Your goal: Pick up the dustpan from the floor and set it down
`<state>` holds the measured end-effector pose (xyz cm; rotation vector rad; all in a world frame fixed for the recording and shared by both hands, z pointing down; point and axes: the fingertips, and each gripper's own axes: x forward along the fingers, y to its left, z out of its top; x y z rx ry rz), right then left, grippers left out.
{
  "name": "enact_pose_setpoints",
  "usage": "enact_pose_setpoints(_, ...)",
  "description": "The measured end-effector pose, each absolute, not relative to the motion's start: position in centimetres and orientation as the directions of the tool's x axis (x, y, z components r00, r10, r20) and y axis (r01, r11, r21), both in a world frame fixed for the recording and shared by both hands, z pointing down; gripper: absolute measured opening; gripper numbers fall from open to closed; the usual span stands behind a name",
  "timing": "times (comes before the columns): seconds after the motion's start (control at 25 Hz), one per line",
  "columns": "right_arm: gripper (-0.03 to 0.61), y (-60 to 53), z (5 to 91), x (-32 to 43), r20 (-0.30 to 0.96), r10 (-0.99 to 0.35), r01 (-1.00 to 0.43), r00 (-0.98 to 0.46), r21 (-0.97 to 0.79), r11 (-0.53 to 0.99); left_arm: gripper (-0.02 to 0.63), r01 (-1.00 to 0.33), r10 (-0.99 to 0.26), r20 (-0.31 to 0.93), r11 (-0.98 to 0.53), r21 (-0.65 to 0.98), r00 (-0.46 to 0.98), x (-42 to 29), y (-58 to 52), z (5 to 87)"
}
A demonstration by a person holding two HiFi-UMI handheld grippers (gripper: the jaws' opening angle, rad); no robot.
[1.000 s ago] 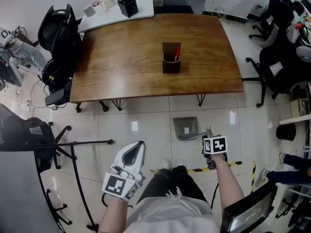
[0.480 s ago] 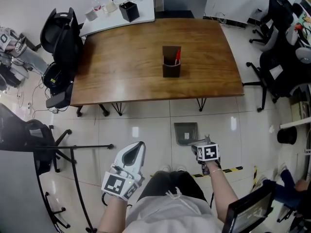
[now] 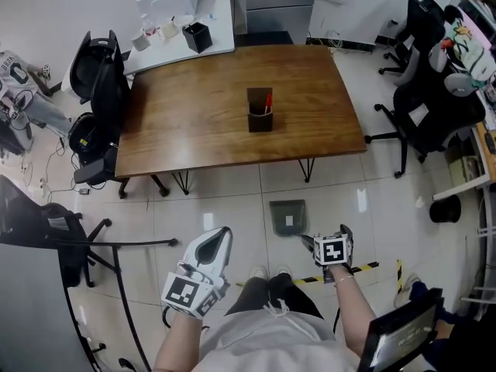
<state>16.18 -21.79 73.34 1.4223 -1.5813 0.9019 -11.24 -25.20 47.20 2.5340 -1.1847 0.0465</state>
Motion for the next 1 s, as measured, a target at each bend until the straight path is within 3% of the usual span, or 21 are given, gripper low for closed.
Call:
enact_pose_setpoints(0.16,0.578,-20.7,66.1,15.5,0.832,-0.548,-0.994,-0.087,-0.037,0.102,0.015,-0.731,-0.733,0.129,-0.614,0.298,0.668,-11.5,-24.0,44.7)
enact_pose_setpoints(0.32,0.436,-19.3,58.7,15.5,0.726,-0.682,-0.996,-0.085,-0.037,0.085,0.015,-0.742,-0.754,0.089,-0.607,0.284,0.651,-11.9,-22.0,42.9)
enact_pose_setpoints(0.36,0.366,-18.9,57.0,15.8,0.700,-0.710,-0.996,-0.067,-0.007,0.088,0.015,-0.746,-0.761,0.079,-0.602,0.283,0.644,-11.9,-21.2,42.4)
enact_pose_setpoints(0.44,0.148,-18.1,53.3,16.5,0.629,-0.777,-0.992,-0.026,0.078,0.096,0.015,-0.754,-0.772,0.062,-0.596,0.275,0.633,-11.6,-19.6,41.5)
enact_pose_setpoints(0.52,0.021,-17.2,49.6,16.3,0.539,-0.841,-0.988,-0.045,0.103,0.119,0.015,-0.765,-0.784,0.048,-0.589,0.260,0.619,-11.2,-17.8,40.3)
enact_pose_setpoints(0.68,0.002,-13.9,43.2,14.2,0.383,-0.891,-0.968,-0.243,-0.036,0.248,0.015,-0.792,-0.813,0.015,-0.563,0.235,0.583,-9.7,-13.5,38.2)
enact_pose_setpoints(1.0,0.002,-4.6,35.5,12.6,0.166,-0.873,-0.889,-0.458,-0.054,0.456,0.015,-0.808,-0.822,-0.007,-0.562,0.177,0.570,-5.0,-4.2,36.4)
